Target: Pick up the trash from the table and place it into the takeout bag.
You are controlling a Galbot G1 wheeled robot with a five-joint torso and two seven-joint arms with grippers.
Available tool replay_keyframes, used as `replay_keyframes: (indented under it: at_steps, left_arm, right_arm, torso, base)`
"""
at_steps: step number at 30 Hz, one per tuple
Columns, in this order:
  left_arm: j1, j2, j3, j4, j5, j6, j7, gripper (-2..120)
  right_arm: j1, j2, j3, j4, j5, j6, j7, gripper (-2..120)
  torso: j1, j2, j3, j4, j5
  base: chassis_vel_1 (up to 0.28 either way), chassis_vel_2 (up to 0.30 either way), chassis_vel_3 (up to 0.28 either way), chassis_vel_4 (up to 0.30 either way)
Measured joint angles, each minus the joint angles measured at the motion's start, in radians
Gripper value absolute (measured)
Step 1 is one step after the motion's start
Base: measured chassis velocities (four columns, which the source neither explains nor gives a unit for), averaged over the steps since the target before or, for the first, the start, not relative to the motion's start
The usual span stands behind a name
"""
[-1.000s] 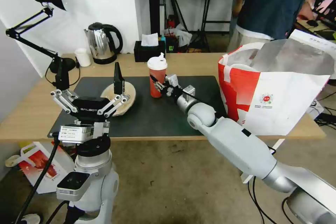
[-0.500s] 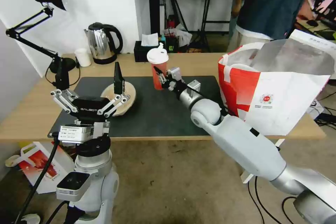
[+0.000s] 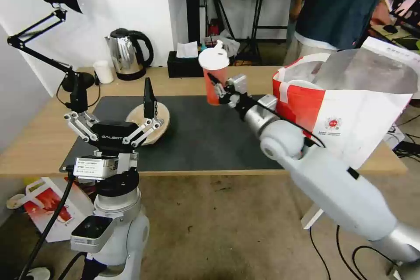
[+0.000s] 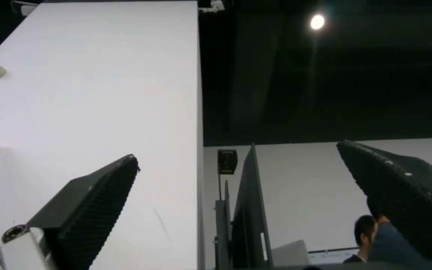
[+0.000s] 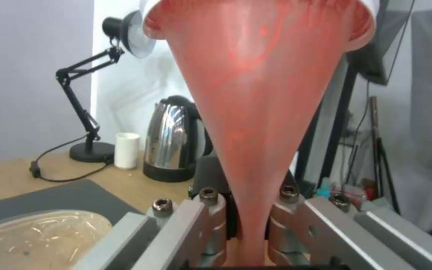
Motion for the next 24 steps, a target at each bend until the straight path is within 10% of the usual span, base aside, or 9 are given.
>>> replay_keyframes:
  at_steps: [24]
  left_arm:
    - [-0.004,-0.001,0.019,0.001,0.011,0.006,0.001,100]
  right_arm:
    - [-0.183,-0.185,0.269,0.349,-0.001,-0.066,-0.056,4]
  torso:
    - [0.000,0.000,0.000,0.0000,-0.0001]
  base:
    - [0.000,0.000,0.000,0.000]
